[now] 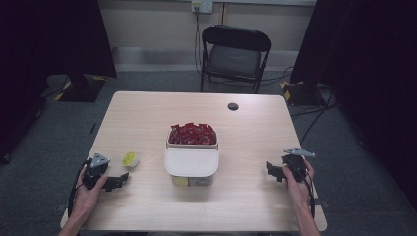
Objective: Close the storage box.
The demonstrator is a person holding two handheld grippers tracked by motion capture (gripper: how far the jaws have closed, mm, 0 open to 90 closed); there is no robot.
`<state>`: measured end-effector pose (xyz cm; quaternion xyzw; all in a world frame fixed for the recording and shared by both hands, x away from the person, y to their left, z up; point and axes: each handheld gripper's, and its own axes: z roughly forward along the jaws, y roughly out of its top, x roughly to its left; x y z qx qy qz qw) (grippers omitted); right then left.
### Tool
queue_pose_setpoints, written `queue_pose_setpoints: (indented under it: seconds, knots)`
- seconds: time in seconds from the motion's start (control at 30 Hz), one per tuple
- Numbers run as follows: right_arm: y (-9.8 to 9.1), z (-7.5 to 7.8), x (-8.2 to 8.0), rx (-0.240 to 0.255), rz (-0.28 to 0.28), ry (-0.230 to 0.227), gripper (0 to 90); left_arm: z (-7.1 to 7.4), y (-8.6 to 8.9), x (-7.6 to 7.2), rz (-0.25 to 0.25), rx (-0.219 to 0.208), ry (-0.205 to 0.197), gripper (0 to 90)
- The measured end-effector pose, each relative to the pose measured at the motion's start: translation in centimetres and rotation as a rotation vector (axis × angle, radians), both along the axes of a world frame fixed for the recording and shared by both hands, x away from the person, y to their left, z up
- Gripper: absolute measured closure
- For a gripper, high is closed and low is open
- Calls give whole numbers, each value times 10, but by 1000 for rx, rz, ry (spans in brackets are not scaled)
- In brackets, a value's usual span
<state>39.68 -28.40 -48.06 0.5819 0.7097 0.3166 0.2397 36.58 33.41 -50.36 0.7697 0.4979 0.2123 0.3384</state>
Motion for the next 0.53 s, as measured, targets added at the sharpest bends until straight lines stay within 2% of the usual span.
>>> queue_pose_setpoints:
  seconds: [0.17, 0.37, 0.53]
  knots:
    - [1, -14, -1, -53, 8, 36, 129, 0, 1, 2, -5, 10, 7, 36]
    - [4, -20, -1, -41, -10, -7, 79, 0, 1, 2, -6, 9, 7, 35]
    - [4, -20, -1, -40, -10, -8, 79, 0, 1, 2, -5, 10, 7, 35]
